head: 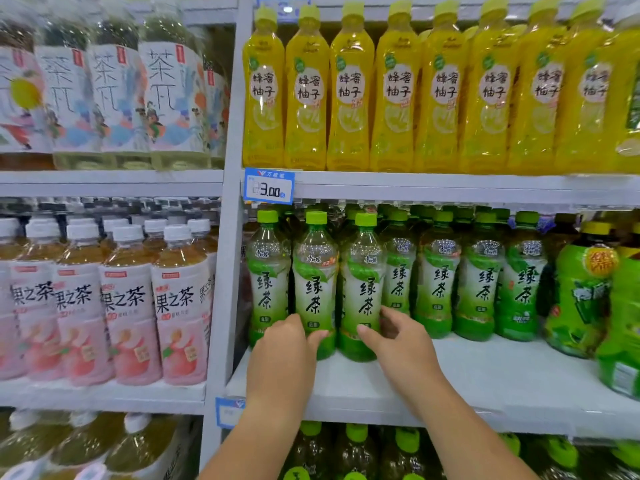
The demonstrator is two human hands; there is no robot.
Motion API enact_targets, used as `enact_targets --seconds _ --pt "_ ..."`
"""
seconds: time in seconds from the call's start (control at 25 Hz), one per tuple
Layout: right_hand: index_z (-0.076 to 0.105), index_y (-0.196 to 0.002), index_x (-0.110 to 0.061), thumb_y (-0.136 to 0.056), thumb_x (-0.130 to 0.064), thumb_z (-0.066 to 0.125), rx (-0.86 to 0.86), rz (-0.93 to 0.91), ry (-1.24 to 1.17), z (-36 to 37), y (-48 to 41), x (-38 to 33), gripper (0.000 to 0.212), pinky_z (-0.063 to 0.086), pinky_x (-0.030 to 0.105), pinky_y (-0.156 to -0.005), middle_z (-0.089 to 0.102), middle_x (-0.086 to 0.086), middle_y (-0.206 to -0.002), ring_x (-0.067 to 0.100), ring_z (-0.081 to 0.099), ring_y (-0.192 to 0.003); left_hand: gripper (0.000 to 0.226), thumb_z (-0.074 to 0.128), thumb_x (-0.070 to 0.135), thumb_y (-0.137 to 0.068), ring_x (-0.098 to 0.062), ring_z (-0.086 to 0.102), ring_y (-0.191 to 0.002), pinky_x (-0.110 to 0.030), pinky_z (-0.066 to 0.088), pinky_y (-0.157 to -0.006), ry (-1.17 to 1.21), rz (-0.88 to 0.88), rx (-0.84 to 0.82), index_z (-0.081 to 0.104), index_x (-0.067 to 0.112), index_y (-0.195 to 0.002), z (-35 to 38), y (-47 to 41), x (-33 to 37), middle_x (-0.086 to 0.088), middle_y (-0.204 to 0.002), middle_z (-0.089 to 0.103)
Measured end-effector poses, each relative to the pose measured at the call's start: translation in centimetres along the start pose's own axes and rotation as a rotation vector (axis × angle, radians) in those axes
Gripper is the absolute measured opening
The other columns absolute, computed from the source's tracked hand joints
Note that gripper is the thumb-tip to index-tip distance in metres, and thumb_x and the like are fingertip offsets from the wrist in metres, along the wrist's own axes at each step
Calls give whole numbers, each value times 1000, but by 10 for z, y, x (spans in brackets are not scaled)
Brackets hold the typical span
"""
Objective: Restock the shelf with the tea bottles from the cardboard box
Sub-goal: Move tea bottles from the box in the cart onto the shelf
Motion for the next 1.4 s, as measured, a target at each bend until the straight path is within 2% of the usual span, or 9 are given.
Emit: enact_targets --seconds 0.08,0.2,0.32,0.52,0.68,0.8,0.96,1.32,1.4 --pt "58 -134 -15 -84 -23 78 27 5 -11 -1 -2 3 55 42 16 -81 56 -19 -101 0 56 -94 40 50 60 -94 -12 54 -75 -26 43 -63 -27 20 6 57 21 -92 0 -1 -2 8 -83 60" --pt "60 -132 -13 -84 -23 78 39 -22 -12 -1 -1 6 52 40 10 -77 53 -28 -93 -7 54 -88 42 48 60 -95 -10 52 -75 -23 35 -62 -29 34 7 61 21 -99 0 -2 -5 9 -85 60" --pt "66 -125 -17 -85 -22 76 32 -43 21 2 2 5 42 41 2 -71 56 -33 -92 -16 55 -86 45 47 58 -96 -14 58 -86 -22 35 -67 -6 37 38 63 19 -111 1 -1 -7 5 -100 63" --pt "69 -114 -27 -87 -24 74 33 -58 62 5 4 2 27 46 7 -78 62 -32 -93 -16 57 -91 44 49 56 -97 -11 42 -77 -24 35 -67 22 20 41 63 17 -109 2 -1 -9 6 -92 53" --pt "70 -116 -23 -88 -26 74 42 -63 87 7 4 1 29 49 11 -83 65 -27 -98 -13 59 -95 41 51 55 -96 -15 53 -80 -29 43 -69 52 10 20 63 16 -102 4 -5 -9 6 -87 48" --pt "68 -109 -32 -88 -26 73 35 -56 106 6 6 1 22 44 3 -72 61 -33 -91 -18 56 -88 43 51 52 -97 -15 53 -84 -25 39 -70 96 11 39 64 14 -114 4 -5 -11 2 -98 57" --pt "68 -106 -34 -87 -30 74 61 -43 119 5 4 1 20 42 3 -70 64 -30 -92 -10 60 -94 46 48 53 -98 -16 60 -96 -23 37 -71 95 22 68 62 15 -120 4 -2 -9 1 -107 61" --pt "65 -127 -18 -86 -41 73 129 -27 217 8 9 0 48 49 22 -87 66 -16 -109 6 62 -103 49 50 52 -98 -17 60 -103 -22 36 -75 111 -6 56 61 15 -129 6 2 -10 0 -117 63" --pt "63 -131 -17 -85 -45 72 139 -25 242 9 10 -2 55 51 25 -91 68 -11 -119 7 62 -106 46 52 52 -97 -15 56 -95 -22 36 -74 125 -21 45 62 16 -125 7 1 -11 1 -114 63"
Point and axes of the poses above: each hand's wrist, its own y-axis away from the middle knuckle, its own z-axis out of the palm, x = y × z, the point moved 2 cm from there along -y, towards the middle knuckle
